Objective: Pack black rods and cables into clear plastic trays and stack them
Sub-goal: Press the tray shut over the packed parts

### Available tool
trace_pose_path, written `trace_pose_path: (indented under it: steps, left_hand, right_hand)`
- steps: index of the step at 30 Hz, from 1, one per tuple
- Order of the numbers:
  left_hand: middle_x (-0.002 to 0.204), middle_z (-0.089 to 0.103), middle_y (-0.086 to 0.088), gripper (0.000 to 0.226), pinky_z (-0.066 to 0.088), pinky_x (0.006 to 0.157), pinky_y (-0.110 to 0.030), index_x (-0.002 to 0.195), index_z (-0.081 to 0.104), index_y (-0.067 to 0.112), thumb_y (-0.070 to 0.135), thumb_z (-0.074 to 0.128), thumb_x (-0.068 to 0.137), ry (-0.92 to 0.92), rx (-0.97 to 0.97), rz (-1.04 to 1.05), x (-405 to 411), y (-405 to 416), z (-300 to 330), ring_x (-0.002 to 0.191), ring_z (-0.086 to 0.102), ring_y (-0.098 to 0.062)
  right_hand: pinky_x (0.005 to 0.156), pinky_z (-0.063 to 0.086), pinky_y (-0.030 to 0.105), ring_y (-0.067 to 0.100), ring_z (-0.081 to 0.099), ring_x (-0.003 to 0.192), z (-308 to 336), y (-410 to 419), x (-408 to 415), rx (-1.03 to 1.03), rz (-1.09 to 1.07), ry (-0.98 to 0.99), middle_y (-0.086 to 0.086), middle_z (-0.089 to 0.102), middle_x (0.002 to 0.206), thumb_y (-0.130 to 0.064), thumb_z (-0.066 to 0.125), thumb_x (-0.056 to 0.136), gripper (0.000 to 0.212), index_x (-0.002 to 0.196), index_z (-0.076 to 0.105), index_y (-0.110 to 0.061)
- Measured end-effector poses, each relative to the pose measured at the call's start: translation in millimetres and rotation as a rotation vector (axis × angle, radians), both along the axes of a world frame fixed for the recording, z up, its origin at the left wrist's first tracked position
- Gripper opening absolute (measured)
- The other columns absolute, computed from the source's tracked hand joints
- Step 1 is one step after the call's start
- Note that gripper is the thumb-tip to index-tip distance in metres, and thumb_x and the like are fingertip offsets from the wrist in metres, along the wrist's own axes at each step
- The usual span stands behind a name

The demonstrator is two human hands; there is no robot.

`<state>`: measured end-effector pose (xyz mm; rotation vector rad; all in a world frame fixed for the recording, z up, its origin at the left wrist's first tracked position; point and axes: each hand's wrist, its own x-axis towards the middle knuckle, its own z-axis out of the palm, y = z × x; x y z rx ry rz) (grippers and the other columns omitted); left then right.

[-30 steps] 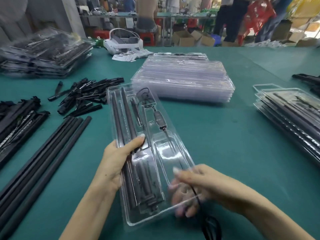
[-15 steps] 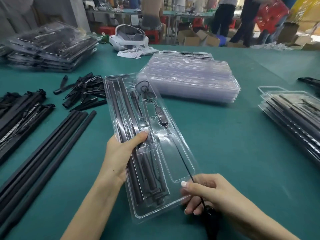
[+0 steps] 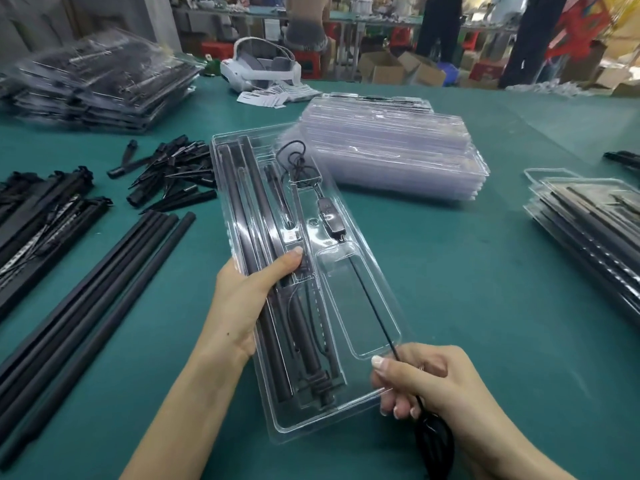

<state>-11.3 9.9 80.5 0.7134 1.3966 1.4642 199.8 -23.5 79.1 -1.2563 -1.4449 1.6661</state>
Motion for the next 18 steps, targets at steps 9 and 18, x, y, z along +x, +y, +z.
trace_pose_path:
  steps: [9, 18]
  left_hand:
    - [0.103, 0.073, -0.005, 0.083, 0.041, 0.103, -0.052, 0.112, 0.063, 0.014, 0.044, 0.088, 0.039, -0.044, -0.001, -0.013, -3.3, 1.2, -5.6, 0.106, 0.064, -0.029]
    - [0.097, 0.074, -0.004, 0.063, 0.05, 0.093, -0.045, 0.107, 0.067, 0.013, 0.035, 0.09, 0.053, 0.045, 0.012, -0.165, -5.2, 4.4, -7.9, 0.093, 0.07, -0.022]
  right_hand:
    - [0.051, 0.047, 0.017, 0.015, 0.065, 0.054, 2.3, 8.2, 2.7, 0.014, 0.086, -0.087, 0.012, 0.069, 0.062, -0.045, 0.074, 0.076, 0.041, 0.067, 0.071, -0.005]
    - [0.059, 0.047, 0.014, 0.011, 0.066, 0.065, 14.4, 27.6, 7.4, -0.259, 0.408, -0.211, 0.006, 0.071, 0.071, -0.034, 0.083, 0.062, 0.028, 0.072, 0.074, -0.009]
